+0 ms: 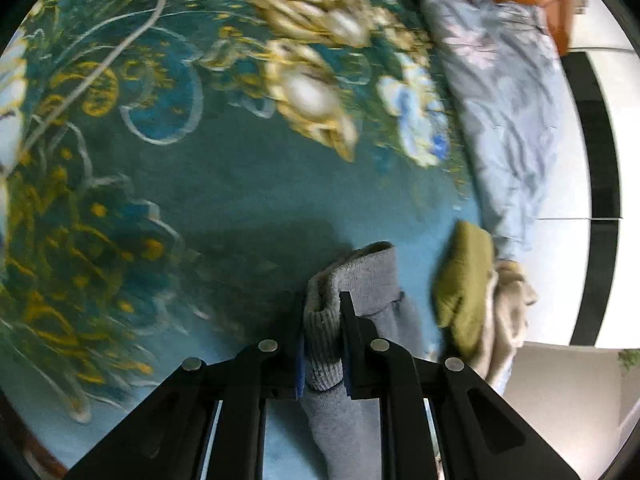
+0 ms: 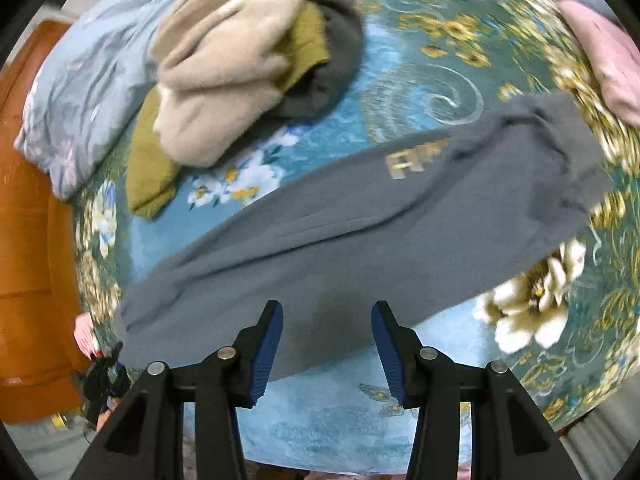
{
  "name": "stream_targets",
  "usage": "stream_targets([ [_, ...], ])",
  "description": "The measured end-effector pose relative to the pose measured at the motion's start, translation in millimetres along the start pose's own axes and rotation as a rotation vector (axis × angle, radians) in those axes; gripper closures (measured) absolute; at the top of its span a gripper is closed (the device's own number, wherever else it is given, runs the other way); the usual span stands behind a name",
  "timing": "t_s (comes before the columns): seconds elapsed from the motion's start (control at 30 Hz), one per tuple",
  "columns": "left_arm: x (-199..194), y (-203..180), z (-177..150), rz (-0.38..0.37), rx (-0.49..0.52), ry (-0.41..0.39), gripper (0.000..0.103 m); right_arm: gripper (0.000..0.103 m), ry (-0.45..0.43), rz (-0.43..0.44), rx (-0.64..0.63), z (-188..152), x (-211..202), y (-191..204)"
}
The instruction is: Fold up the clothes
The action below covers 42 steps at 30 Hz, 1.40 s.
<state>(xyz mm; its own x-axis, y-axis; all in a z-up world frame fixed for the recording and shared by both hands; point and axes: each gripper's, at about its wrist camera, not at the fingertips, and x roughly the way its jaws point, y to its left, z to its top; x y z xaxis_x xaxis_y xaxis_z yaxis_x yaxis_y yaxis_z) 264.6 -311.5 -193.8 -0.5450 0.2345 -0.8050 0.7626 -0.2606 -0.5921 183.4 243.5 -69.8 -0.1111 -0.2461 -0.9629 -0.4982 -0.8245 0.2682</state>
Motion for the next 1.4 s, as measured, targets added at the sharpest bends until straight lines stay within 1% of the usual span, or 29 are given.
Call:
stream_targets([
  [0.03,1.9,2.5,1.1,0.011,-0.002,0.019,0.088,0.053,-0.005,0.005,0.032,-2.2,0.2,-9.3],
  [0.13,6.9,3.4,-2.6,0.083,0.005,0.051,0.087,0.053,-0.032,0.020,0.128,-5.1,-2.4,-39.3],
  [0.2,6.9,5.2,-4.1,0.099,-0.044,0.057,0.086,0.053,-0.060,0.023,0.181,-4.4,-5.5,-61.7],
  [0.23,4.2,6.5,-4.9,0.091,-0.077,0.058,0.086,0.053,-0.068,0.021,0.200,-3.3,-6.2,-70.3],
  [0.3,-2.3,5.9,-5.6,0.104,-0.114,0.053,0.084,0.053,-0.078,0.026,0.235,0.6,-6.1,-86.2],
  [0.37,-10.9,2.1,-8.9,0.143,-0.118,0.042,0.075,0.053,-0.084,0.052,0.277,7.5,-3.9,-100.3],
  [0.4,-16.1,-0.4,-11.2,0.169,-0.118,0.034,0.075,0.053,-0.088,0.068,0.299,11.6,-2.6,-106.8],
  [0.5,-36.1,-11.5,-22.7,0.240,-0.109,-0.008,0.075,0.053,-0.111,0.121,0.333,31.6,1.8,-117.3],
  [0.57,-37.9,-33.9,-31.5,0.224,-0.060,-0.029,0.074,0.053,-0.119,0.144,0.324,44.4,4.2,-114.7],
  [0.63,-31.7,-63.5,-46.1,0.199,0.021,-0.017,0.074,0.053,-0.112,0.156,0.315,59.4,10.3,-111.5],
  [0.67,-26.4,-78.7,-53.2,0.184,0.057,-0.006,0.073,0.053,-0.108,0.160,0.312,66.4,13.5,-110.2],
  [0.7,-12.9,-95.0,-60.0,0.158,0.077,0.026,0.072,0.053,-0.102,0.164,0.312,73.3,16.7,-109.2],
  [0.77,21.6,-123.6,-75.1,0.107,0.089,0.106,0.066,0.053,-0.089,0.170,0.322,85.6,24.1,-110.1],
  [0.87,85.0,-159.8,-106.4,0.091,0.090,0.238,0.065,0.053,-0.079,0.171,0.358,99.0,31.8,-116.1],
  [0.93,118.7,-171.5,-122.4,0.134,0.079,0.289,0.065,0.053,-0.078,0.183,0.393,104.3,35.7,-122.0],
  [1.07,168.0,-174.6,-146.4,0.179,-0.019,0.362,0.066,0.053,-0.054,0.204,0.432,111.4,46.6,-127.5],
  [1.1,178.1,-175.0,-151.7,0.194,-0.039,0.375,0.068,0.053,-0.042,0.206,0.430,114.2,51.2,-127.1],
  [1.17,182.7,-173.6,-156.6,0.243,-0.047,0.366,0.083,0.054,0.000,0.210,0.416,120.3,63.2,-124.2],
  [1.2,184.3,-174.2,-156.1,0.263,-0.039,0.356,0.087,0.055,0.017,0.207,0.410,122.6,68.2,-123.0],
  [1.23,184.8,-174.9,-154.8,0.276,-0.029,0.345,0.094,0.057,0.029,0.194,0.406,124.6,72.3,-122.4],
  [1.3,184.1,-176.1,-151.2,0.295,-0.018,0.330,0.097,0.068,0.065,0.159,0.405,128.2,82.2,-122.7],
  [1.33,182.9,-176.9,-148.8,0.297,-0.016,0.325,0.099,0.072,0.084,0.146,0.414,128.8,86.6,-124.4],
  [1.37,180.4,-178.9,-145.9,0.284,-0.017,0.321,0.100,0.082,0.098,0.147,0.434,128.5,90.3,-127.6],
  [1.4,177.9,-180.9,-142.9,0.271,-0.018,0.318,0.100,0.095,0.105,0.161,0.458,127.8,92.5,-131.4],
])
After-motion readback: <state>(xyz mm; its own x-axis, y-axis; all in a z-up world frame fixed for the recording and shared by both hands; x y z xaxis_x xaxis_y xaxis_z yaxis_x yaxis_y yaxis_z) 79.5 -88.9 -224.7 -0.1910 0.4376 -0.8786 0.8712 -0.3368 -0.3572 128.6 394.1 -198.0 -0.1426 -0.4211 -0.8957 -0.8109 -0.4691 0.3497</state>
